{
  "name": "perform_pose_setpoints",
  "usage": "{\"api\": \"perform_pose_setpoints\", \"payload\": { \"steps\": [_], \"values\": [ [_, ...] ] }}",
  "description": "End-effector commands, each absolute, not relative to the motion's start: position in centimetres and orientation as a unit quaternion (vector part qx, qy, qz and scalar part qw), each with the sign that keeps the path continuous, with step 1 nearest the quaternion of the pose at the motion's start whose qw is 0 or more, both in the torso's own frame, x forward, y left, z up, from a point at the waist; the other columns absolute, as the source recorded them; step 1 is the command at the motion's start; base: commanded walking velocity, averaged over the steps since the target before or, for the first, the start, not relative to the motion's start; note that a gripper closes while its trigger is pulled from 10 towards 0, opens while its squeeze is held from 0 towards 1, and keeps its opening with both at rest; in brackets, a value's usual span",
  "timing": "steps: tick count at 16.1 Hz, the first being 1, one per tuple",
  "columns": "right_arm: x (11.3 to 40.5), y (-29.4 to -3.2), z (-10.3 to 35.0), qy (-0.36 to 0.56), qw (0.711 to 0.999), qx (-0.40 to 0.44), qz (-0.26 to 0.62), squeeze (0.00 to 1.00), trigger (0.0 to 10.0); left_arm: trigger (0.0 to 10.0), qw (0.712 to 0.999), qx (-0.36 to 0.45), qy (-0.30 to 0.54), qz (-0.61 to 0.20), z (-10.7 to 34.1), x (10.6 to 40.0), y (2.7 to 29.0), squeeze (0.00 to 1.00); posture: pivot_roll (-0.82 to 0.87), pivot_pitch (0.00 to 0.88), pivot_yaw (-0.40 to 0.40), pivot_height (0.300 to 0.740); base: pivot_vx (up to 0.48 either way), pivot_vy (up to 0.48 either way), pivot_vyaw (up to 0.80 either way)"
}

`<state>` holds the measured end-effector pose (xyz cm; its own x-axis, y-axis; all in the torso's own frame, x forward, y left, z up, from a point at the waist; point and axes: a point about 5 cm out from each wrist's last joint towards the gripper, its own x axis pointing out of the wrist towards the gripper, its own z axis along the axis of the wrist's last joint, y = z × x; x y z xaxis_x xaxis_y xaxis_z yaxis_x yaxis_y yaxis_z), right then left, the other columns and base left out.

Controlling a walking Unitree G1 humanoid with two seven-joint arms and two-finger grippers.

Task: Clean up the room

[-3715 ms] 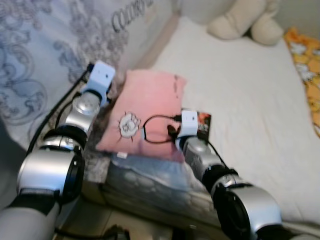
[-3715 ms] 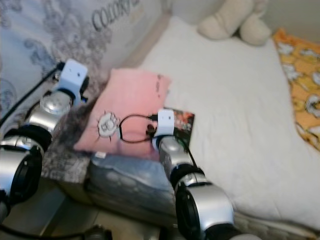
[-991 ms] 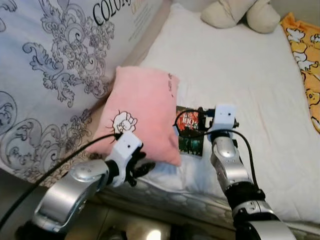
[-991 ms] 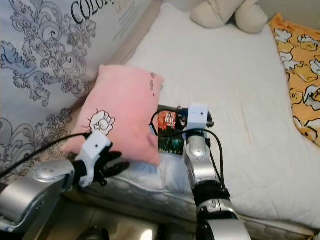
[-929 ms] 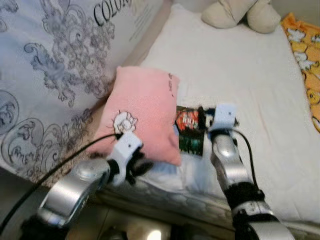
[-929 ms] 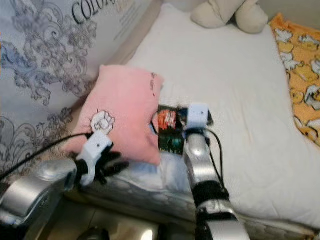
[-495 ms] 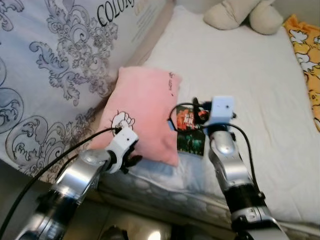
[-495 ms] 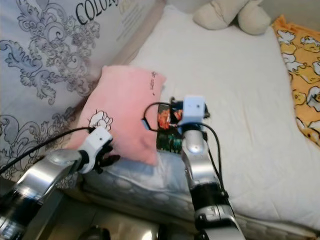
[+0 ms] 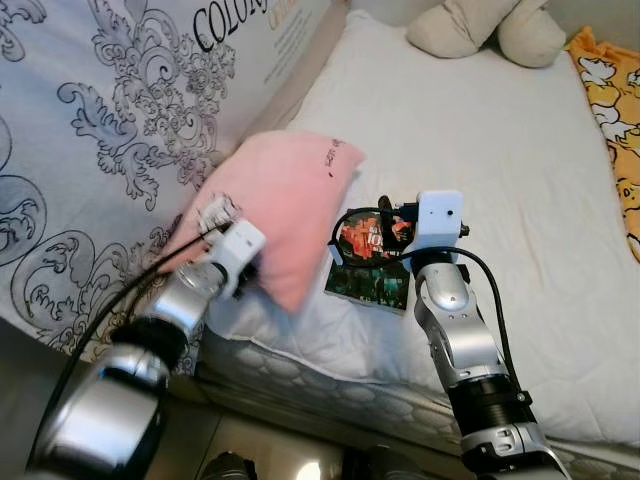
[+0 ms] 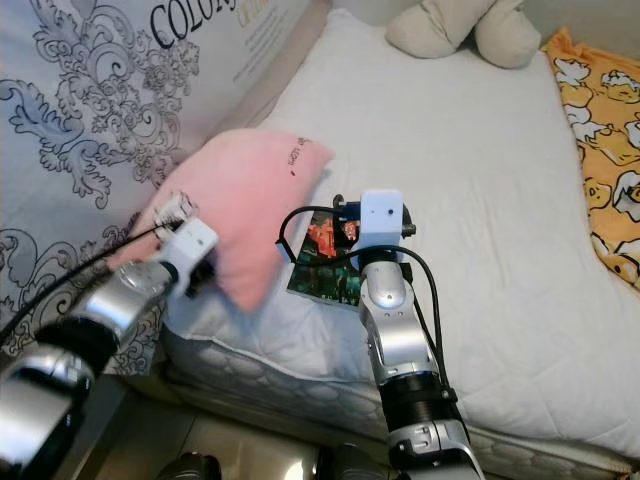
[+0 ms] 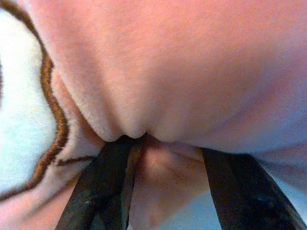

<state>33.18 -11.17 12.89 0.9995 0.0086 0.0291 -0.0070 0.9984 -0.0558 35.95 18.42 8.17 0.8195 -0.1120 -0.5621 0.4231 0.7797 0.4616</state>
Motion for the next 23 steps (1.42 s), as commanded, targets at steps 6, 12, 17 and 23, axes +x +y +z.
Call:
{"api": "perform_pose_setpoints", "payload": {
  "steps": [6,12,17,23],
  "values": [
    [32.7,-11.2,12.6,-0.005,0.999,-0.042,0.012,0.00,10.0,10.0,0.930,0.214,0.225,-0.195,9.4,37.1,15.4,0.00,-0.08,0.112,-0.027,0.736,0.000,0.000,0.00],
    [33.0,-11.2,13.1,-0.007,0.999,-0.045,0.015,0.00,10.0,10.0,0.936,0.208,0.174,-0.226,10.6,37.7,12.7,0.00,-0.08,0.102,-0.033,0.736,0.000,0.000,0.00],
    [31.9,-12.1,13.3,-0.027,0.999,-0.047,0.004,0.81,10.0,10.0,0.947,0.186,0.120,-0.230,13.2,35.8,16.9,0.00,-0.05,0.081,-0.038,0.736,0.000,0.000,0.00],
    [32.1,-12.7,12.2,-0.001,0.999,-0.048,0.011,1.00,10.0,10.0,0.945,0.041,0.094,-0.311,14.2,30.8,13.1,0.00,-0.01,0.042,-0.045,0.736,0.000,0.000,0.00]
  ]
}}
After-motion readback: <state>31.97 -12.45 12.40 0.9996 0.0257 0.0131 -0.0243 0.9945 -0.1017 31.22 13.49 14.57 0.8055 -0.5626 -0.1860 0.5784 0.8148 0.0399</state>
